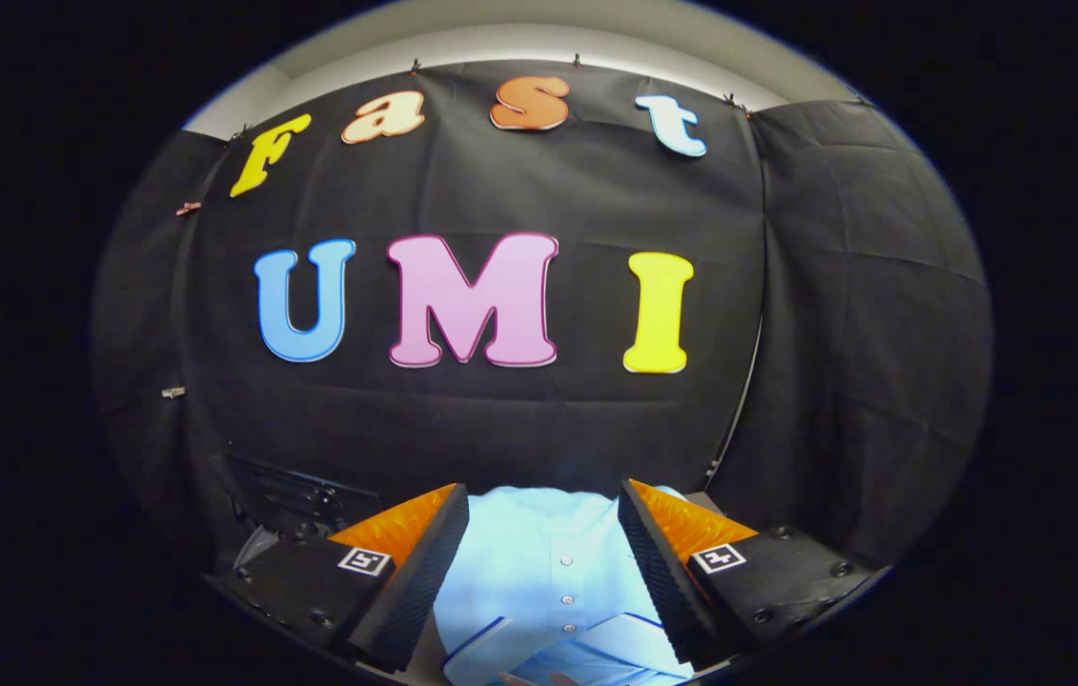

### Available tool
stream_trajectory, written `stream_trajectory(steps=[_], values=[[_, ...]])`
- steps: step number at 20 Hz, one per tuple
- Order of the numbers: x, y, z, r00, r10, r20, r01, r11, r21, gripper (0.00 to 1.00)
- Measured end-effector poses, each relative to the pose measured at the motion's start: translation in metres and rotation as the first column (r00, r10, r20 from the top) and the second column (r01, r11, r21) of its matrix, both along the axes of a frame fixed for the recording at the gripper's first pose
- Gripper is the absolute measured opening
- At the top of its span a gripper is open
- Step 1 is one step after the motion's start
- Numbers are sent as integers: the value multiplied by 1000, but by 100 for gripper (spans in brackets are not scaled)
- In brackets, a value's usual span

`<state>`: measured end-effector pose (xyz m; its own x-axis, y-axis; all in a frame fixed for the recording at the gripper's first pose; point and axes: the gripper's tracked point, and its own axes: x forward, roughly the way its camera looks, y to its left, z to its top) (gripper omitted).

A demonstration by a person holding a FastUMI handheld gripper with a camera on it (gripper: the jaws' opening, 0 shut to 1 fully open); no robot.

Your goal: Put the clothes into the washing machine and then close the washing machine lid.

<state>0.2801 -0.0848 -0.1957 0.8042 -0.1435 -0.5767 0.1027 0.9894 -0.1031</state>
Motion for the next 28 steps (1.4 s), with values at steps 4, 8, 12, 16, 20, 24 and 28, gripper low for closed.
stream_trajectory(steps=[4,8,12,16,20,24,28], values=[[2,-17,-48,988,-41,-152,39,999,-12,99],[-2,-25,-82,964,-49,-263,41,999,-35,99],[-6,-31,-100,949,-67,-308,44,996,-81,99],[-14,-36,-116,923,-95,-373,78,995,-60,99],[-17,-38,-122,904,-121,-411,132,991,-2,98],[-16,-40,-126,886,-119,-448,128,992,-10,92],[-9,-34,-131,879,-100,-467,111,994,-5,58]])
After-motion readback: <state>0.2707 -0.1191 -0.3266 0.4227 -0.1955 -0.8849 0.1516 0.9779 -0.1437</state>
